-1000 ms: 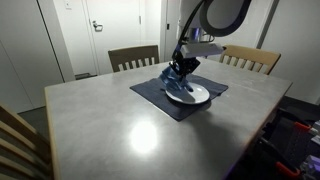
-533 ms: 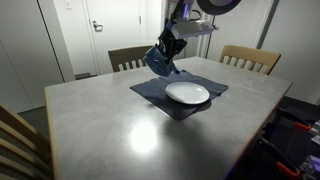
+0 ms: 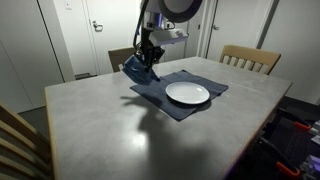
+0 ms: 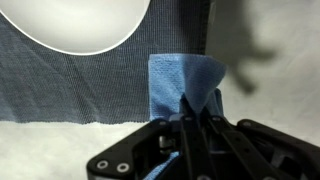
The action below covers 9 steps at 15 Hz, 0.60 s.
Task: Wipe the plate with the towel
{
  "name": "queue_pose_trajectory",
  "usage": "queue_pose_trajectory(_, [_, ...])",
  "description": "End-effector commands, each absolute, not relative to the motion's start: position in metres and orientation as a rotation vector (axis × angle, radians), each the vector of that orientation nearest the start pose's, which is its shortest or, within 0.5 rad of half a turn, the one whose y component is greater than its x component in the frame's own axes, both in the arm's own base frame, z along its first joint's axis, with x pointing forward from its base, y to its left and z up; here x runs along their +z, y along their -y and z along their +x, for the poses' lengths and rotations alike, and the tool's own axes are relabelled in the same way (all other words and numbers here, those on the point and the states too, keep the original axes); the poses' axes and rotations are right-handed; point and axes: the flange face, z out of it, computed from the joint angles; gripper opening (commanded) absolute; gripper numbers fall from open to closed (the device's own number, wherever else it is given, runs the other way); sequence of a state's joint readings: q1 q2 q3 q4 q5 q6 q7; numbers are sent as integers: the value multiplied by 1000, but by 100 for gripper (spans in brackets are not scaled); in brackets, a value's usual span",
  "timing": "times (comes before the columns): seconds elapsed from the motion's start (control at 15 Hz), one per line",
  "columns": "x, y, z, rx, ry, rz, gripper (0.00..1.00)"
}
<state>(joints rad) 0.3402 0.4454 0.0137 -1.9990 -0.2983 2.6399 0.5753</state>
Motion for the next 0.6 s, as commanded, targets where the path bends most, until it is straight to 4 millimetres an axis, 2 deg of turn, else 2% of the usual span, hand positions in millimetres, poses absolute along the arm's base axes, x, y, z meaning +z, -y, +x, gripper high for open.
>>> queue_pose_trajectory(0.0, [223,-215,614,-278,81,-3146,2])
queue_pose_trajectory(0.33, [191,-209,629,-116,145,-3107,2])
queue_pose_trajectory(0.53, [195,-206,628,-61,167,-3145,2])
